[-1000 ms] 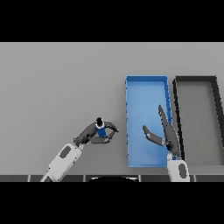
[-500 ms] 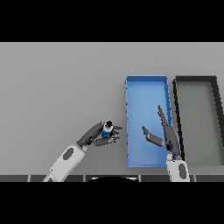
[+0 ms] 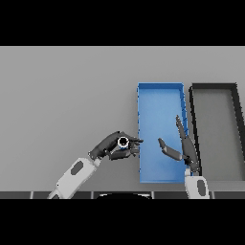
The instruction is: Pick up the blue pipe and place it into the blue bin.
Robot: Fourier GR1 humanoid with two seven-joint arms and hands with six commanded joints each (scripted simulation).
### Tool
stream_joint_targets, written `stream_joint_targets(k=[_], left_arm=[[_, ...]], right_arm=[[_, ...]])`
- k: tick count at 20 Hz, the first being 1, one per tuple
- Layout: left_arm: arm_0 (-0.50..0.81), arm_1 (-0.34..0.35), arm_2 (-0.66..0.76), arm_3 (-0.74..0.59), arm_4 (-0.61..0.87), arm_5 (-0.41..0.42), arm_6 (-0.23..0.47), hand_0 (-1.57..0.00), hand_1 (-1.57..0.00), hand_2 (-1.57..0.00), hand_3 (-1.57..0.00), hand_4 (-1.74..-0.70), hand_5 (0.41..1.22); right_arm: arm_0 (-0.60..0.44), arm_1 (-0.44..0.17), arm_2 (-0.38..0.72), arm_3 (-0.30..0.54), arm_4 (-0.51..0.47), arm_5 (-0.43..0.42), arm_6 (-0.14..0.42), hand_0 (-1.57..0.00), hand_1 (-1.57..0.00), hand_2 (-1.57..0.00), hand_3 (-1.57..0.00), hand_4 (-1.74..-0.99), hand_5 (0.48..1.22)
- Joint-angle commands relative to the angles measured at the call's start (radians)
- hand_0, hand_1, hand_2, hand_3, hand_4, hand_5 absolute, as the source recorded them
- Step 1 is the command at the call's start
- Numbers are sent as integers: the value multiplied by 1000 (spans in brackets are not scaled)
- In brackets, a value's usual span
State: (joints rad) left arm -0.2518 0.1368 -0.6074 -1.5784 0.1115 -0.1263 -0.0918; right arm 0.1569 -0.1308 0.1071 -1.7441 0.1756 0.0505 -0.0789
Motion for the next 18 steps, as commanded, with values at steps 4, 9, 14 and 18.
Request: stream_joint_targets(k=[4, 9, 14, 18], left_arm=[[-11, 12, 4, -5, 2, -8, 46, -1566, -1567, -1567, -1496, -1739, 1219], [-12, 19, -2, -8, -13, -6, 64, -1569, -1570, -1570, -1495, -1740, 1219], [-8, 6, -8, -12, -12, -1, 76, -1570, -1571, -1571, -1496, -1741, 1220], [-16, 3, -9, -3, -21, -1, 69, -1571, -1571, -1571, -1491, -1741, 1221]], right_arm=[[-9, -1, -8, 17, -2, -3, -5, 1, 1, 1, 1, -1127, 605], [0, -1, -5, -12, -9, 0, 0, 1, 1, 1, 1, -1176, 605], [-47, -95, -39, -134, -314, 222, 8, 1, 1, 1, 1, -1231, 572], [-119, -207, 1, -251, -467, 347, 154, 1, 1, 1, 1, -1314, 500]])
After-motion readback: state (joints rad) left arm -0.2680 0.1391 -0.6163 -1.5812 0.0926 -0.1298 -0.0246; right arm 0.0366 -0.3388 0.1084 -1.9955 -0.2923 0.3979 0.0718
